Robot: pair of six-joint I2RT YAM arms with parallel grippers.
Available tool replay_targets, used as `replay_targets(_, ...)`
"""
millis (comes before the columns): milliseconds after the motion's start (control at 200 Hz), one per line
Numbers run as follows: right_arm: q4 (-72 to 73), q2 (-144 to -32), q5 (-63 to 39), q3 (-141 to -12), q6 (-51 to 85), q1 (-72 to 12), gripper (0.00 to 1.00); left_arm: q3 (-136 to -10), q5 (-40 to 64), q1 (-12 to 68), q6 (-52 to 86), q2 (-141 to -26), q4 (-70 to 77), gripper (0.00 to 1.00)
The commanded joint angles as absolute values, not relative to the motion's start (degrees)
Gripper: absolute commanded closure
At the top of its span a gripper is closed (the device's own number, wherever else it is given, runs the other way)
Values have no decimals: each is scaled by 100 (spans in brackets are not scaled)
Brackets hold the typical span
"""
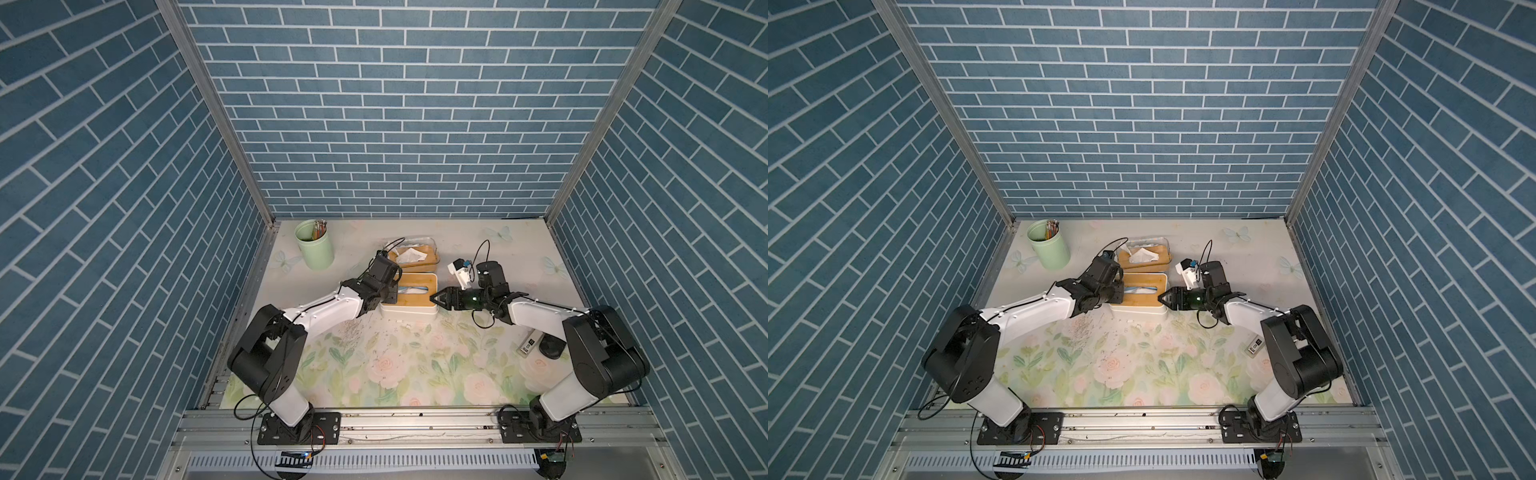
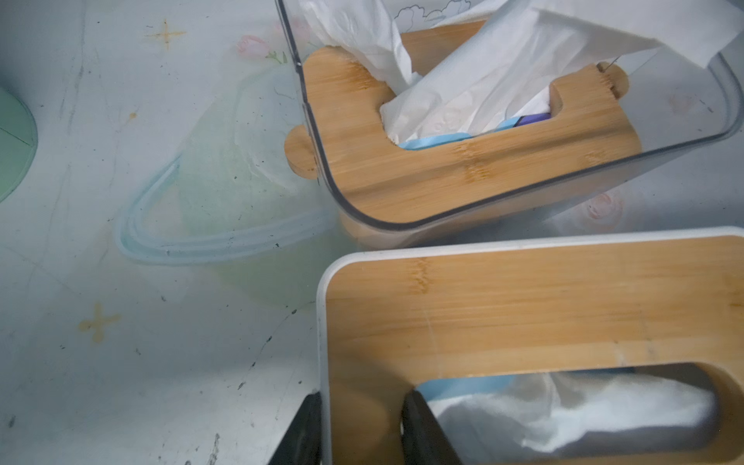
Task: Put the tissue paper into the tissue box
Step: Close the box lid on the tissue box, then adjust the box lid on the tissue box.
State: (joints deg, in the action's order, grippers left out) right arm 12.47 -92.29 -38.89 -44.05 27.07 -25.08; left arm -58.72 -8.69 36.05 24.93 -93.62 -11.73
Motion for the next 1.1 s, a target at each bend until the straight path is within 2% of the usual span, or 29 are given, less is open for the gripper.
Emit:
replay_targets(0, 565, -9683, -2934, -4241, 2672, -2487, 43, -5780, -694, 3648, 2376, -9473, -1960, 84)
replay_targets(290, 407, -10163, -2036, -3808, 2452, -2487, 51, -5954, -164, 3648, 2375, -9261, -1935, 84)
replay_targets(440, 463, -10455, -2019, -3764, 2347, -2479, 53, -5959, 123, 3569, 2384, -9135, -1880, 84)
replay_targets(695, 1072, -10090, -3504, -3905, 2651, -2353, 55, -6043, 519, 3456, 2478, -9003, -1758, 83)
replay_targets(780, 776, -9761, -3523, -4196, 2522, -2347, 49, -5988, 461, 3396, 2472, -8948, -1764, 82)
replay_targets(860, 144, -9505, -3110, -4602, 2193, -2370, 41, -5955, 312, 3385, 2450, -8924, -1808, 78)
replay_targets(1095, -905, -9368, -2147, -5363, 1769, -2580, 26, -5849, 9, 3371, 2447, -8806, -1767, 54)
